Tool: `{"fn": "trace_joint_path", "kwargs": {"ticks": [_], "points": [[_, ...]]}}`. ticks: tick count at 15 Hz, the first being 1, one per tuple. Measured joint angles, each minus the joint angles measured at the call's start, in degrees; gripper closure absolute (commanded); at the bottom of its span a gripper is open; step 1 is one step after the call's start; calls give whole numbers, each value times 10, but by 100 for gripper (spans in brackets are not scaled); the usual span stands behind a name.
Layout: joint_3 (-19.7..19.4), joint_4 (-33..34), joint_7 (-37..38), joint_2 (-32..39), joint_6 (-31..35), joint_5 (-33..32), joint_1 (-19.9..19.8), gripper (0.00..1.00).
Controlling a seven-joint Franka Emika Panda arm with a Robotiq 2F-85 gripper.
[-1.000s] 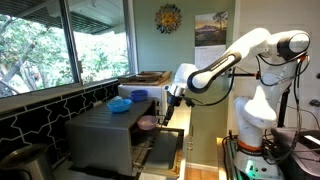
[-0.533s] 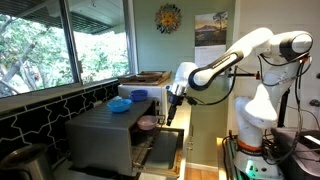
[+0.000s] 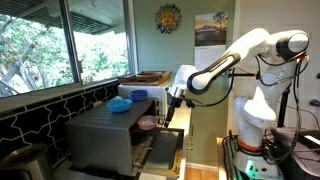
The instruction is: Pull the oven tray, put the purple bowl on it, and push it back into the oven
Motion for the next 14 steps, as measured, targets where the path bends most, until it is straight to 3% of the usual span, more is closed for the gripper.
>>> {"fn": "trace_joint_path", "kwargs": {"ticks": [14], "points": [[9, 0, 29, 56, 113, 1, 7, 0]]}}
